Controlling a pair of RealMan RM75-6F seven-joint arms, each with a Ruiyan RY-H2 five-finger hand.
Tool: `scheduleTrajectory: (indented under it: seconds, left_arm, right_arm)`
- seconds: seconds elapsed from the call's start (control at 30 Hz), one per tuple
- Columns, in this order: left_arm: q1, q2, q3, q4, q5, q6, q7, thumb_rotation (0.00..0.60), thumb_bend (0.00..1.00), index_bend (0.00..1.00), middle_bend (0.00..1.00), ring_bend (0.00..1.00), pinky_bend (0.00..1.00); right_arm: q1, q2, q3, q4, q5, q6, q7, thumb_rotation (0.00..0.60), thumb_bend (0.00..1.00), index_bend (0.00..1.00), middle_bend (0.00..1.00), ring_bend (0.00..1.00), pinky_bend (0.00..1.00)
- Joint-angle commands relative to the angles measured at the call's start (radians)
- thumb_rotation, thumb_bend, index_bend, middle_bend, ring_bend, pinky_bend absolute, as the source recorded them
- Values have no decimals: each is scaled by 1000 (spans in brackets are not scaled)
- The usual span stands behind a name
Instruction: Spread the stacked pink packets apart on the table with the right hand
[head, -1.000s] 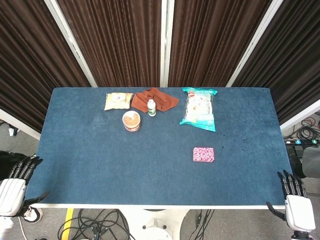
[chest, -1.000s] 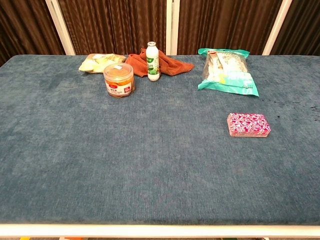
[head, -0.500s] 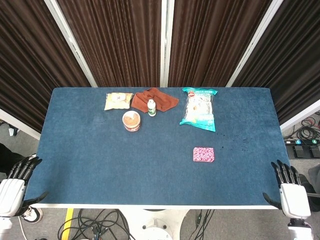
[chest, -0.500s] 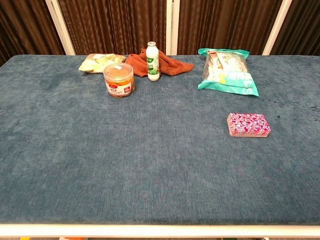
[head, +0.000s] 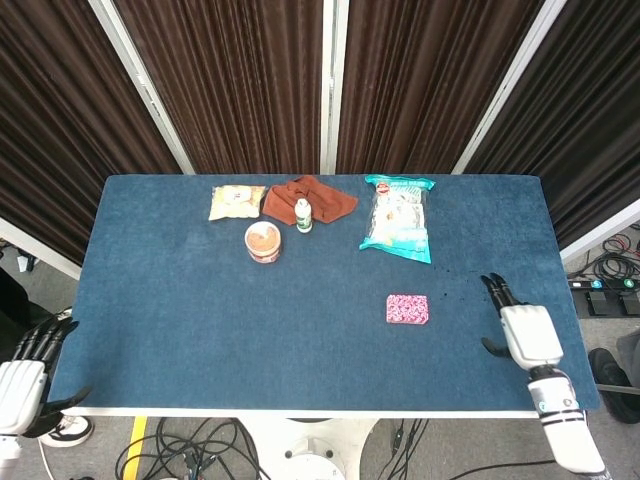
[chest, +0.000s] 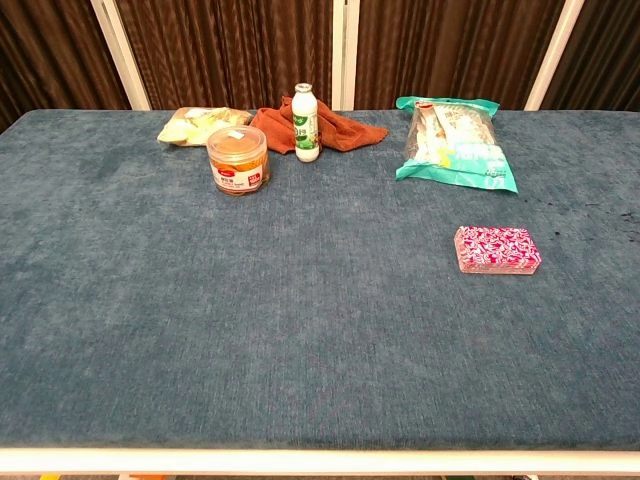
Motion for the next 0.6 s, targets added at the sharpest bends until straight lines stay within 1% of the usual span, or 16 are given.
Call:
scheduleTrajectory:
  seconds: [0.03, 0.17, 0.3, 0.43, 0.6]
  left_arm:
    - [3, -2, 0, 7, -2, 3, -9, 600, 133, 111, 77, 0, 106]
    - [4, 0, -2, 13, -3, 7, -19, 600, 133, 111, 77, 0, 107]
    - [5, 1, -3, 16, -7, 6, -24, 600, 133, 111, 77, 0, 107]
    - [5, -2, -2, 21, -7, 2, -26, 600, 132, 111, 77, 0, 107]
    - [5, -3, -3, 25, -10, 0, -35, 600, 133, 111, 77, 0, 107]
  right_arm:
    - [87, -35, 32, -39, 104, -77, -145, 600, 109, 13, 113, 707, 826]
    - [158, -74, 36, -52, 221, -122, -275, 600, 106, 74, 133, 711, 826]
    - [228, -132, 38, -52, 363, -133, -390, 600, 106, 106, 155, 713, 826]
    - [288, -192, 34, -29, 480, -121, -471, 600, 107, 120, 165, 721, 826]
    - [342, -261, 17, 21, 548, -108, -509, 600, 107, 126, 184, 734, 826]
